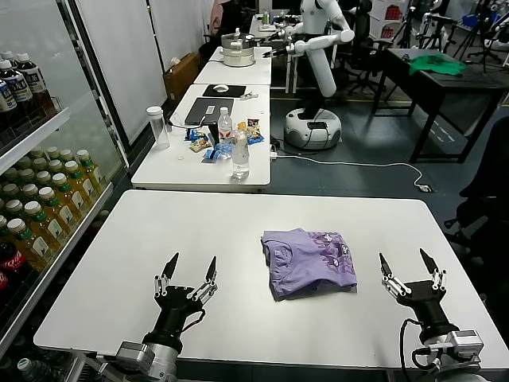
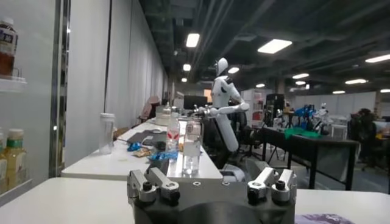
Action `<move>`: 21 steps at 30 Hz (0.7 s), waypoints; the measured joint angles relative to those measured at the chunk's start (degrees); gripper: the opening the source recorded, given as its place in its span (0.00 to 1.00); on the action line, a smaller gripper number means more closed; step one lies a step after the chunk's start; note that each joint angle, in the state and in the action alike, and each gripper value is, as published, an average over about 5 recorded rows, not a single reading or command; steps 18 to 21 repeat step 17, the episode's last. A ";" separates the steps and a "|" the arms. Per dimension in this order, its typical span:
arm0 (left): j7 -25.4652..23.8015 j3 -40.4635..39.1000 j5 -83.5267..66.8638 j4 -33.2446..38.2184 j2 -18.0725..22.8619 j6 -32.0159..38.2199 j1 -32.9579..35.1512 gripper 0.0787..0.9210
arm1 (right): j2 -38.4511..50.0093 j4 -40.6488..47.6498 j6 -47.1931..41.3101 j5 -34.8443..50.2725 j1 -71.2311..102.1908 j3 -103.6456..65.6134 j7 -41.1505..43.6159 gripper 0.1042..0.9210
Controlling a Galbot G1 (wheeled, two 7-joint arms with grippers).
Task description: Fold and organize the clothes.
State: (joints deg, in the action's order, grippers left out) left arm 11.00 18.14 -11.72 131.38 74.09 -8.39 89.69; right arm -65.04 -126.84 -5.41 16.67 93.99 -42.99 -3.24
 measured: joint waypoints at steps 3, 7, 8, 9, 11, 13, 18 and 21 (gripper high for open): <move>-0.17 0.02 0.00 0.15 0.01 0.03 0.13 0.88 | -0.05 -0.44 -0.22 -0.14 0.18 -0.36 -0.53 0.88; -0.36 0.00 -0.01 0.21 0.00 0.07 0.27 0.88 | -0.30 -0.56 -0.54 -0.08 0.42 -0.67 -1.19 0.88; -0.40 -0.01 -0.01 0.21 0.00 0.07 0.27 0.88 | -0.37 -0.61 -0.59 -0.09 0.46 -0.69 -1.31 0.88; -0.44 -0.03 -0.01 0.21 0.00 0.08 0.26 0.88 | -0.43 -0.67 -0.62 -0.13 0.48 -0.70 -1.43 0.88; -0.54 -0.09 -0.02 0.21 0.01 0.08 0.23 0.88 | -0.50 -0.82 -0.67 -0.27 0.47 -0.69 -1.65 0.88; -0.63 -0.17 -0.02 0.20 0.03 0.08 0.18 0.88 | -0.52 -0.92 -0.72 -0.51 0.37 -0.69 -1.94 0.88; -0.74 -0.26 -0.03 0.16 0.04 0.07 0.13 0.88 | -0.46 -0.94 -0.88 -0.82 0.18 -0.73 -2.50 0.88; -0.74 -0.26 -0.03 0.16 0.04 0.07 0.13 0.88 | -0.46 -0.94 -0.88 -0.82 0.18 -0.73 -2.50 0.88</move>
